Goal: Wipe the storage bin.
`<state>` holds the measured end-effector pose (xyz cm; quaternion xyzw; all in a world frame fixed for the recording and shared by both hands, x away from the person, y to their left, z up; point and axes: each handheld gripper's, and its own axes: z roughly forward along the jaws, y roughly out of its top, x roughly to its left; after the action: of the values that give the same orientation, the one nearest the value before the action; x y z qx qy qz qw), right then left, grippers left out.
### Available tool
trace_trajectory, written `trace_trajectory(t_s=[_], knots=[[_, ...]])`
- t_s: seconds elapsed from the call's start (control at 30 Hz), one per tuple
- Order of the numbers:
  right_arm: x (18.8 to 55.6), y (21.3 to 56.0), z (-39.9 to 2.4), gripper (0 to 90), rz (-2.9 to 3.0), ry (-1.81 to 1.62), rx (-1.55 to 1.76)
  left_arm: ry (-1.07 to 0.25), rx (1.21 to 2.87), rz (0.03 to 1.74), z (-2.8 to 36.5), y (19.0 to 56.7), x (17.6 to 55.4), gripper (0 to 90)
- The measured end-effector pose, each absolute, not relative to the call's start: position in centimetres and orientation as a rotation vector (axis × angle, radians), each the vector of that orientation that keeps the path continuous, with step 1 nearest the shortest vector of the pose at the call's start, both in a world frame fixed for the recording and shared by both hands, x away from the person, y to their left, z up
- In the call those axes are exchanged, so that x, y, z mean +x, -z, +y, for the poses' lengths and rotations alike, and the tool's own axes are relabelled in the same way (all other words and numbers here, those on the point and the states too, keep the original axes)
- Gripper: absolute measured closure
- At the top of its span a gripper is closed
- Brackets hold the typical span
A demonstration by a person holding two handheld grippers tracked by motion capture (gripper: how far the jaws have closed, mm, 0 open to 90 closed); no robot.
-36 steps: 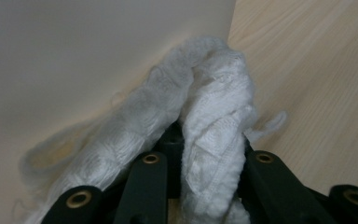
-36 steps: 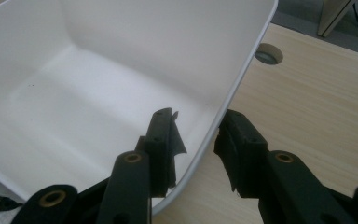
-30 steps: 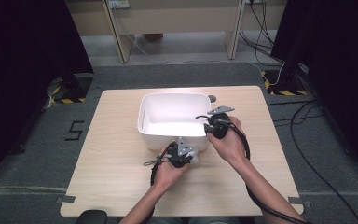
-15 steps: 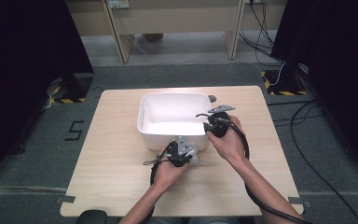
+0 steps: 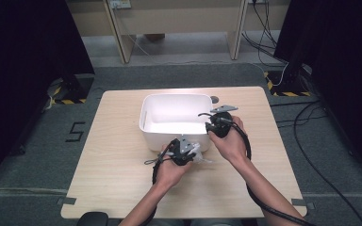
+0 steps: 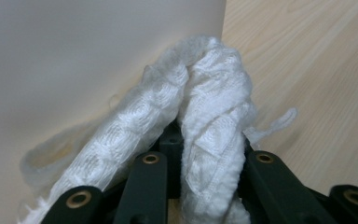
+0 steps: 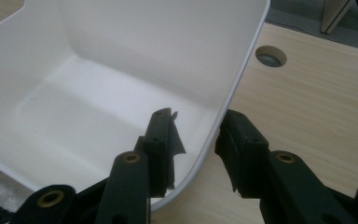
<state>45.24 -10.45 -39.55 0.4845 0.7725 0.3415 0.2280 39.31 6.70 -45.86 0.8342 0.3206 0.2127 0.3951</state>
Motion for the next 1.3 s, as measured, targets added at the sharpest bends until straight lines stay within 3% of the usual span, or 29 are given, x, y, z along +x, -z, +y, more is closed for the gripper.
trace_trajectory(t_s=[0.43, 1.3], knots=[[45.3, 39.5, -10.4, 64.8, 2.122, -0.944, 1.343, -0.559, 2.08, 0.773, 5.8, 43.1, 39.2, 75.4], [45.3, 39.6, -10.4, 64.9, 2.119, -0.948, 1.336, -0.561, 2.115, 0.769, 5.0, 45.5, 39.5, 75.5]])
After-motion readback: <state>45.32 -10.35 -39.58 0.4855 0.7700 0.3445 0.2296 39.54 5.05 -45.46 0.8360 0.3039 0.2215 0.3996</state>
